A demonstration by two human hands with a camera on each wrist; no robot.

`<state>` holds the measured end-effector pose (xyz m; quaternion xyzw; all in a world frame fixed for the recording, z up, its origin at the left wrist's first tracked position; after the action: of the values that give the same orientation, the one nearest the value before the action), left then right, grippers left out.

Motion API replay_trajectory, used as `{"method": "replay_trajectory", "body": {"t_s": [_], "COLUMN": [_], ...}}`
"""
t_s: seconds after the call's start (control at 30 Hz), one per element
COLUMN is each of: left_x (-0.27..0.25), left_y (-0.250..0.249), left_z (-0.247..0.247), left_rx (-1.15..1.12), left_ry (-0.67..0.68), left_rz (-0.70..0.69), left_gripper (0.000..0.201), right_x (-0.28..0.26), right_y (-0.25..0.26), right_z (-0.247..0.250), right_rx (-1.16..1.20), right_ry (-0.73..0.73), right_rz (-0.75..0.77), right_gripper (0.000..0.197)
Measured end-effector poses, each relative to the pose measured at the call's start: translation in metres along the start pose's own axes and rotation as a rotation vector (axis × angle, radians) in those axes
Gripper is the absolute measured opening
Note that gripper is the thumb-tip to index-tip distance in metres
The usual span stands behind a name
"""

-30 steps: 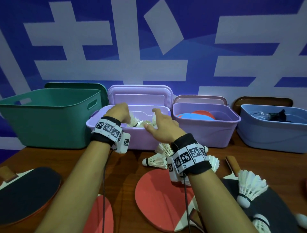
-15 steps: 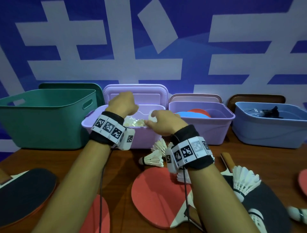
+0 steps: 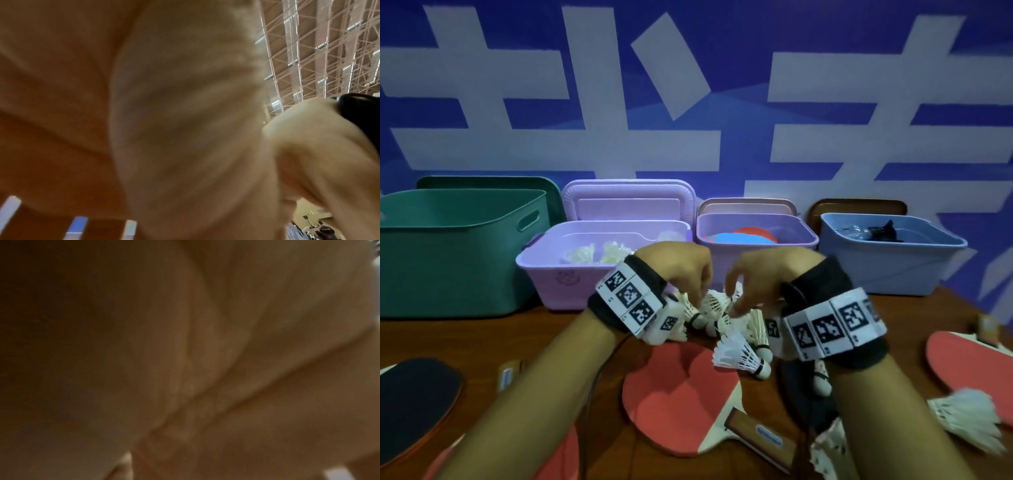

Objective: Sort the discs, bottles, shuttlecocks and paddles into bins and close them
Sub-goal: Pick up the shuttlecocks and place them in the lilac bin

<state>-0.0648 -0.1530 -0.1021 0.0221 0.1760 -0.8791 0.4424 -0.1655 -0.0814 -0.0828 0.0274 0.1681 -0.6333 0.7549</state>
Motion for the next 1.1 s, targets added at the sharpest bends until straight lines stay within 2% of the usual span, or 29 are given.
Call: {"method": "replay_trajectory", "body": {"t_s": [0.13, 0.27, 0.4, 0.5, 0.6, 0.77, 0.83, 0.93, 1.1], "left_x": [-0.002, -0.003, 0.002, 0.004, 0.003, -0.001, -0.002, -0.007, -0.015], "left_y": [0.001, 0.012, 0.021, 0.02, 0.017, 0.014, 0.012, 0.007, 0.0], "left_z": [-0.009, -0.017, -0.025, -0.03, -0.027, -0.017, -0.01, 0.001, 0.011], "left_rx": [-0.017, -0.004, 0.1, 0.121, 0.123, 0.087, 0.042, -0.001, -0.009], "left_ry": [0.1, 0.159, 0.157, 0.173, 0.133, 0.092, 0.071, 0.048, 0.029], "left_rz": [0.048, 0.163, 0.279, 0.288, 0.276, 0.214, 0.173, 0.102, 0.036], "left_gripper": [0.012, 0.013, 0.021, 0.02, 0.014, 0.01, 0.006, 0.007, 0.024], "right_x": [0.018, 0.03, 0.033, 0.03, 0.023, 0.014, 0.006, -0.006, -0.012], "right_y": [0.012, 0.016, 0.014, 0.014, 0.014, 0.011, 0.012, 0.012, 0.012], "right_z": [-0.025, -0.028, -0.031, -0.031, -0.025, -0.006, 0.006, 0.021, 0.031], "right_rx": [0.099, 0.063, 0.083, 0.063, 0.07, 0.005, -0.067, -0.053, 0.031], "right_ry": [0.146, 0.119, 0.122, 0.12, 0.113, -0.022, -0.139, -0.294, -0.421], "right_rz": [0.061, 0.054, 0.037, 0.031, 0.041, 0.008, 0.002, -0.002, -0.016], "right_gripper": [0.026, 0.03, 0.026, 0.036, 0.032, 0.027, 0.022, 0.009, 0.02]}}
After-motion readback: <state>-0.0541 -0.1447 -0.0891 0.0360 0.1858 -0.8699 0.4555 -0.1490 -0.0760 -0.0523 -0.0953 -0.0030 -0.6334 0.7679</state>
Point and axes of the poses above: each hand's wrist, its own x-axis towards the middle knuckle, its own z-axis out of the back of the hand, y = z × x, the point moved 6 cm from there along x, towards the middle knuckle, and after that the axes turned 15 degrees about -x, right-handed, at the moved point
